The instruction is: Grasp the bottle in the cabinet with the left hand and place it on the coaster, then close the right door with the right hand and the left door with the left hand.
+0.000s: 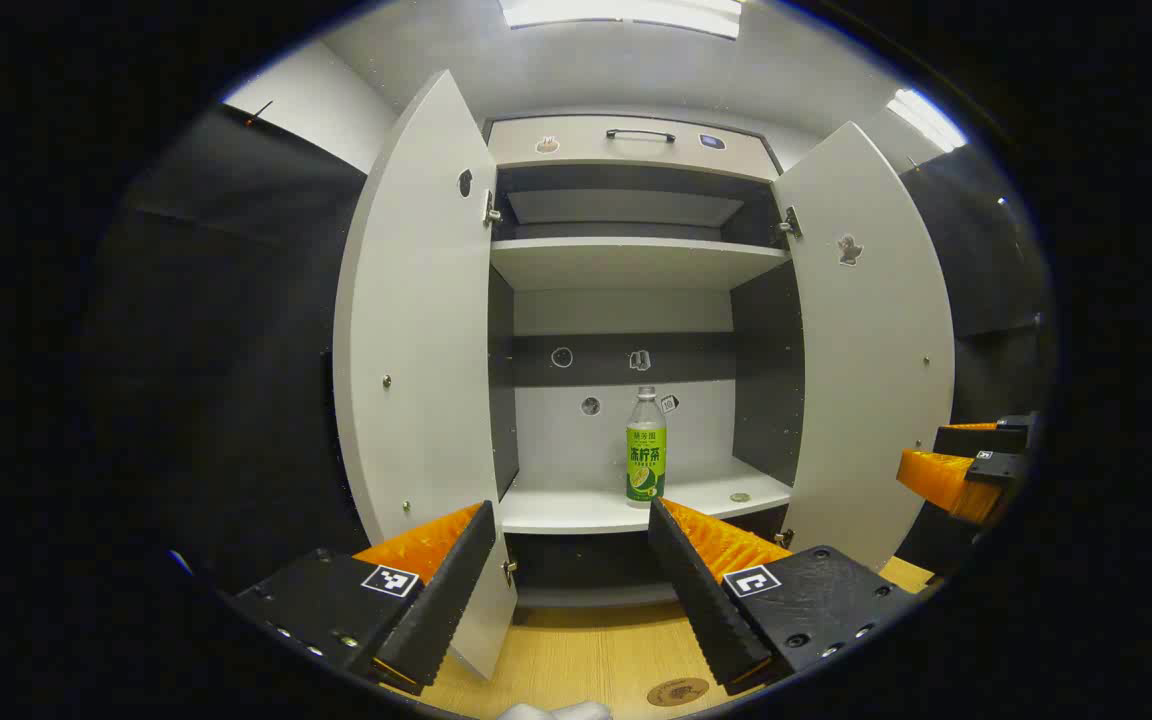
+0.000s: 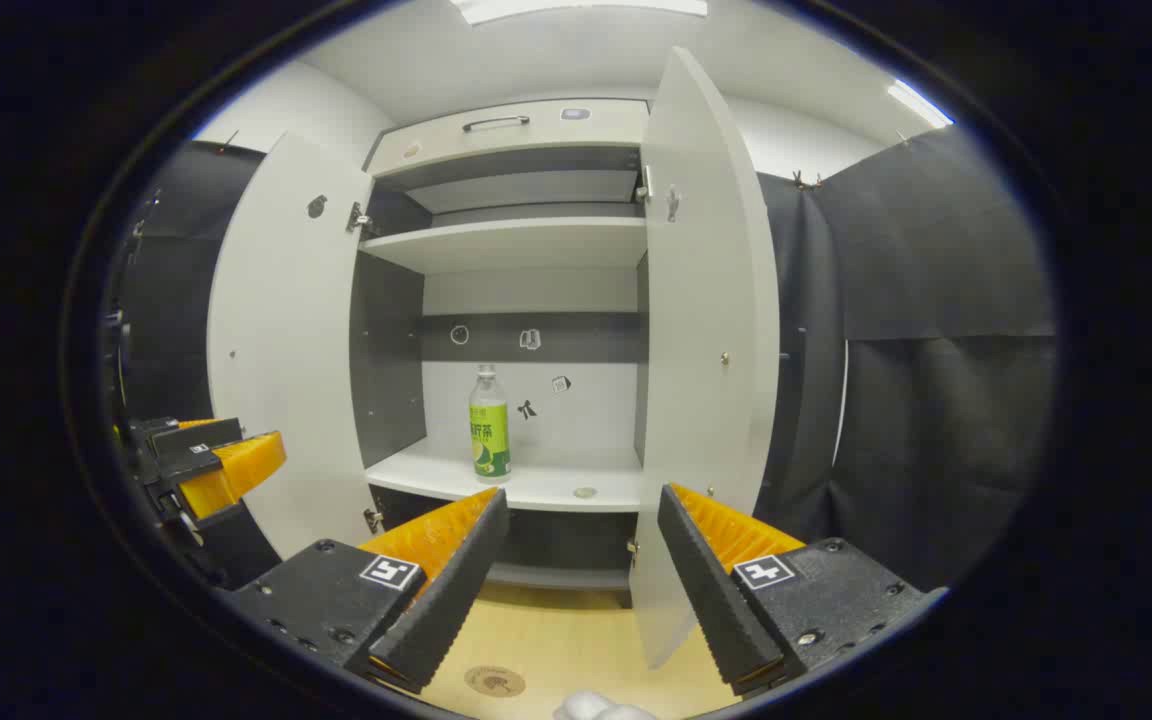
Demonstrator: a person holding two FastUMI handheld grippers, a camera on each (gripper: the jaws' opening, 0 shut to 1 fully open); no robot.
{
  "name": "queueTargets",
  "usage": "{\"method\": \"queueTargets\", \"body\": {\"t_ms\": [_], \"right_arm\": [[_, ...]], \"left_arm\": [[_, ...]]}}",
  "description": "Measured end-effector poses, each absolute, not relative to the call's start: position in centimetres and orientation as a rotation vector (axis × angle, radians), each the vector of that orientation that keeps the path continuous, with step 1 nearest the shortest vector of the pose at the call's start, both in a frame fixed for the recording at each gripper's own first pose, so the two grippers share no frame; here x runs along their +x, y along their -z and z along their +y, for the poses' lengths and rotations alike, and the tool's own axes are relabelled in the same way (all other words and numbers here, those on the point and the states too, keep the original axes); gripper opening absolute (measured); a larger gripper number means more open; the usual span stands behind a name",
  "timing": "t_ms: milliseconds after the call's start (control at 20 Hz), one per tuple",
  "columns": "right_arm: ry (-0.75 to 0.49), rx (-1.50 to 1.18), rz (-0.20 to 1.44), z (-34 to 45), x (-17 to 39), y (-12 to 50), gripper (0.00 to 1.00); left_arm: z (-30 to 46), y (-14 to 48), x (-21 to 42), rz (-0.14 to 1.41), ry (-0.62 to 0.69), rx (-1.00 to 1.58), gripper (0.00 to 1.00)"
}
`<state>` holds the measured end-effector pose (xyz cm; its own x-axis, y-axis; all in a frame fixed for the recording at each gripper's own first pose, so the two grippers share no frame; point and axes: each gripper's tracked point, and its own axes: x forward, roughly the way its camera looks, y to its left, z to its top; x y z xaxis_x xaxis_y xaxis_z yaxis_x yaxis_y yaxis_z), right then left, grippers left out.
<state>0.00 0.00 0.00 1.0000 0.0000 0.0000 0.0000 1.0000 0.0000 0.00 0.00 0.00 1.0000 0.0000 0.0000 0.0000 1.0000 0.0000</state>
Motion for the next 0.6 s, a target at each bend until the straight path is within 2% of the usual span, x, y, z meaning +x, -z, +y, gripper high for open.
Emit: {"method": "queueTargets", "body": {"t_ms": [600], "right_arm": [[0.020, -0.013, 0.021, -0.2, 0.5, 0.3, 0.99]], "left_arm": [[-0.7, 0.3, 3.1, 0.005, 0.027, -0.017, 0.94]]}}
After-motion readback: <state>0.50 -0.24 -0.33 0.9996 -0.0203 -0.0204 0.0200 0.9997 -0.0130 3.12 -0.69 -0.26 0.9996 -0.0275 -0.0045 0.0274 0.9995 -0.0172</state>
